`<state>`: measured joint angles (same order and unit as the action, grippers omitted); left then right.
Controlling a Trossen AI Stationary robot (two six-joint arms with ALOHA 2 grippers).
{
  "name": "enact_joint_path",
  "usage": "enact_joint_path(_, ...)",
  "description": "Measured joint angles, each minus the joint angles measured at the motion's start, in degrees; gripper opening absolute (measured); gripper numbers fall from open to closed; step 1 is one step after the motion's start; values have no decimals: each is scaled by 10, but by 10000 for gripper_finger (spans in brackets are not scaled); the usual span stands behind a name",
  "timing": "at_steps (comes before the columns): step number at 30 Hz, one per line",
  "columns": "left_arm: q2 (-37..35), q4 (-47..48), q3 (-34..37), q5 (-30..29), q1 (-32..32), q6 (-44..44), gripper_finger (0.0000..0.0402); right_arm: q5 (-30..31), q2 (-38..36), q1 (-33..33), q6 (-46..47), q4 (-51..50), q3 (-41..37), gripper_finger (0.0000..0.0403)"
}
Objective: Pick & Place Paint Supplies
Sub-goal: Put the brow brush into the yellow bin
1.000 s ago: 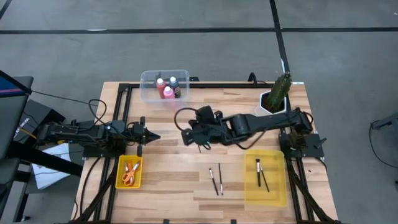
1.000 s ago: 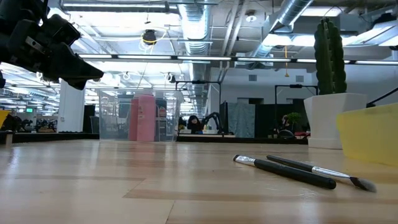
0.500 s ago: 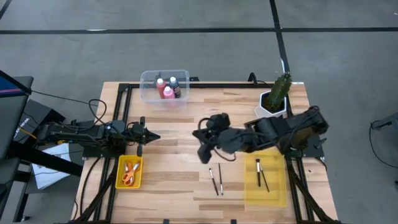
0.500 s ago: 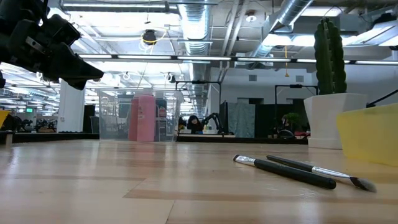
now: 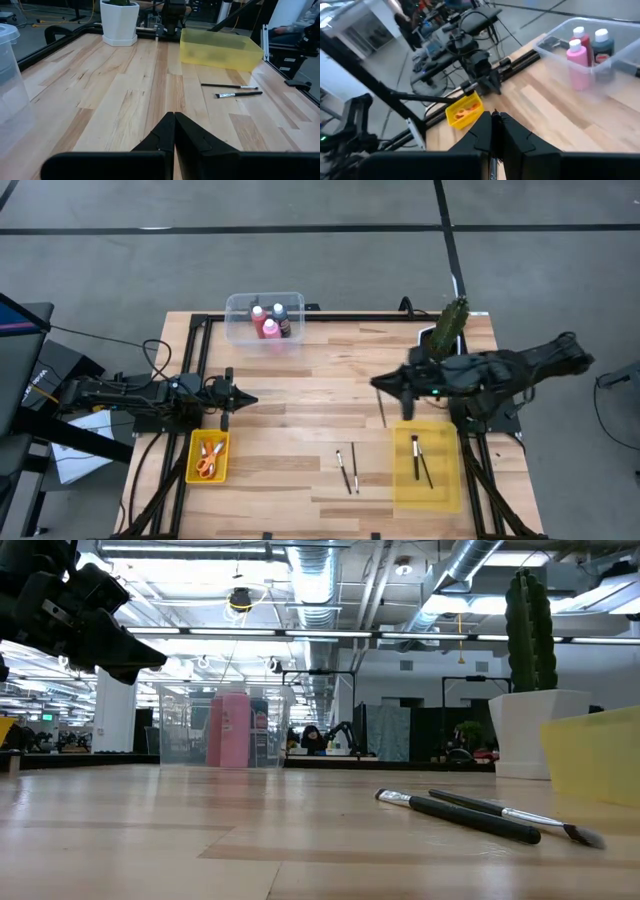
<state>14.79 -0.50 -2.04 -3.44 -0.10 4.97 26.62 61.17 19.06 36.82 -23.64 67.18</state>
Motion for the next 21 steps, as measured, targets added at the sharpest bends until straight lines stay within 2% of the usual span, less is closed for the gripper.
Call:
enact_joint_path(5, 0, 0, 0, 0, 0, 0, 1, 0, -95, 32, 25, 15, -104, 11)
enact_joint_path(11, 0, 0, 0, 0, 0, 0, 1, 8, -166, 112, 90, 20, -187, 11)
enact_joint_path(16, 0, 0, 0, 1, 0, 0, 1, 80, -214, 216, 176, 9, -249, 11)
enact_joint_path(21, 0, 0, 0, 3, 0, 0, 1, 169, -229, 321, 271, 6, -295, 11)
